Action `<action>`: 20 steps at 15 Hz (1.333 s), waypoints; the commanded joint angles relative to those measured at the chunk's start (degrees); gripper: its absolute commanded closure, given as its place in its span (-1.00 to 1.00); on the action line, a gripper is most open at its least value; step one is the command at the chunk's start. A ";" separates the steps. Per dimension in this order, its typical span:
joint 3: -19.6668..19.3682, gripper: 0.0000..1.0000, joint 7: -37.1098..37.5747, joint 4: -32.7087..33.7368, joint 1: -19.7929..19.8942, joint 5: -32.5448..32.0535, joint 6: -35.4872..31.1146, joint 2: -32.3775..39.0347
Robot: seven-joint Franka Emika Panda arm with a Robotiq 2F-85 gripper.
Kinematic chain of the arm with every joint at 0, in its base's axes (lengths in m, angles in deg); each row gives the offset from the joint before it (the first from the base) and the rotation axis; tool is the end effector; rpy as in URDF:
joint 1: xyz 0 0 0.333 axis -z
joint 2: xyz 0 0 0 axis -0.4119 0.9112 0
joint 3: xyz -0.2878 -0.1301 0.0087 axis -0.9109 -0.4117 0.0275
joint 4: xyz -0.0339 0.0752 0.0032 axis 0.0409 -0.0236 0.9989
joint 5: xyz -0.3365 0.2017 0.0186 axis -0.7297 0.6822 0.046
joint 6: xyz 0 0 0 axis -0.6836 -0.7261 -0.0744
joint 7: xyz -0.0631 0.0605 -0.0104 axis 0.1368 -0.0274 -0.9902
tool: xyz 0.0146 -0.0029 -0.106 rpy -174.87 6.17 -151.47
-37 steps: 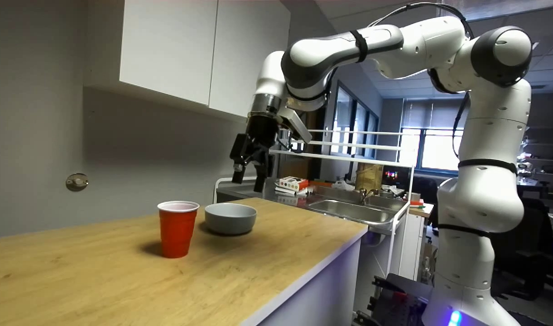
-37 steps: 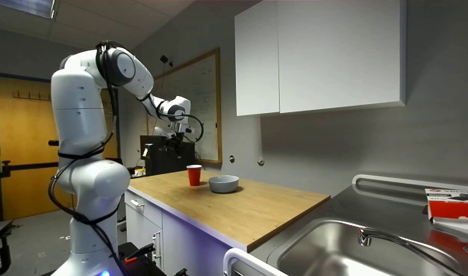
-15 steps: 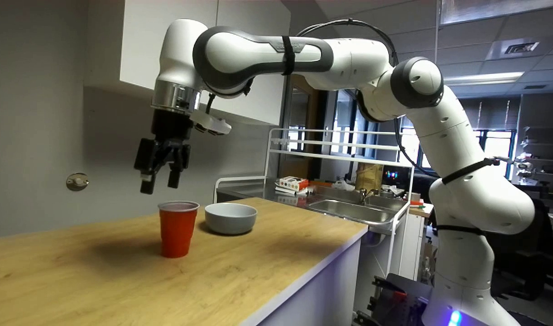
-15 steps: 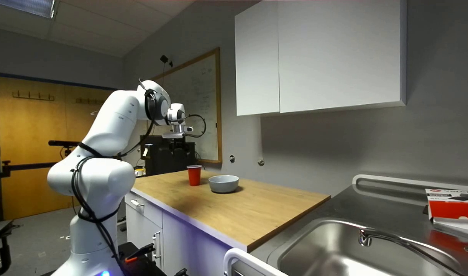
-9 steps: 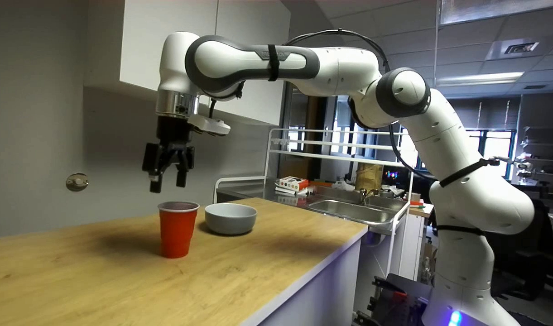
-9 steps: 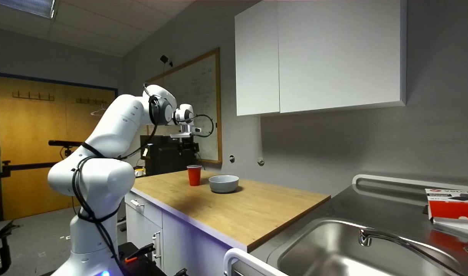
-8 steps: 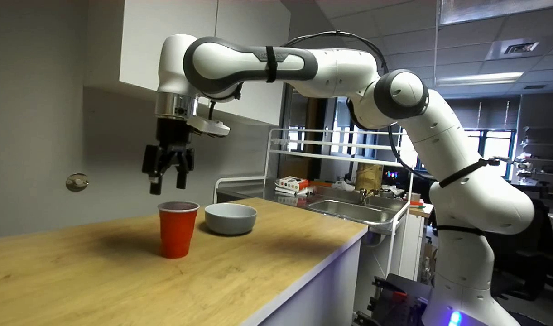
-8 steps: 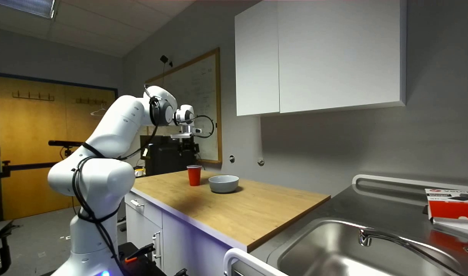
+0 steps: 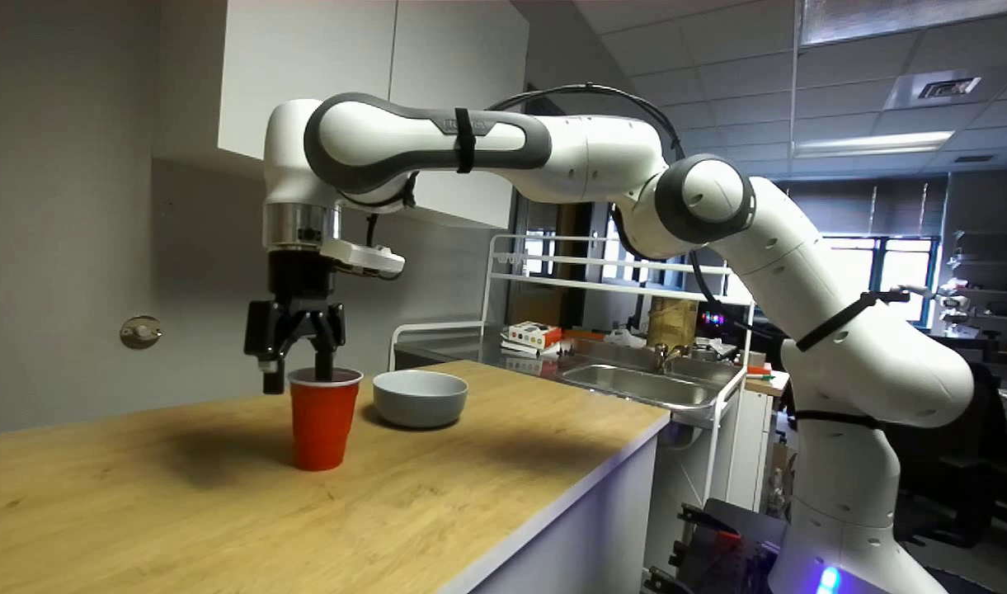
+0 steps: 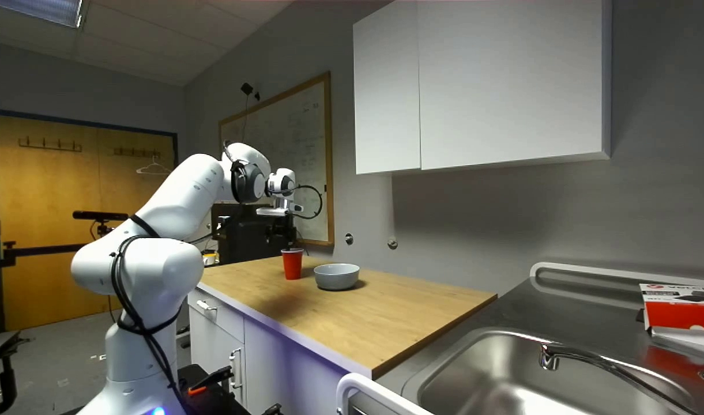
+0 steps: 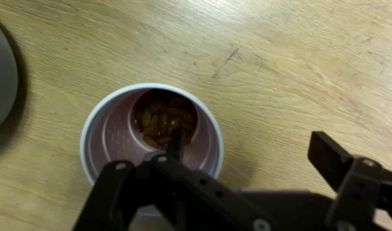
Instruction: Pour the contents of the cup into the bowl
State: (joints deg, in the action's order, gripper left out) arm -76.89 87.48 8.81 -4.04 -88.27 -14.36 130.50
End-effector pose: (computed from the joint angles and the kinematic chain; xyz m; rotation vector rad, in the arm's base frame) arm 0.6058 0.4287 0.4128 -3.0562 -0.5815 0.1752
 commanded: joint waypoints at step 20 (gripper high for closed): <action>-0.08 0.95 5.15 15.47 -0.84 2.47 3.54 8.04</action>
State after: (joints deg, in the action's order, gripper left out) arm -76.91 90.81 22.04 -4.93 -86.43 -11.39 137.77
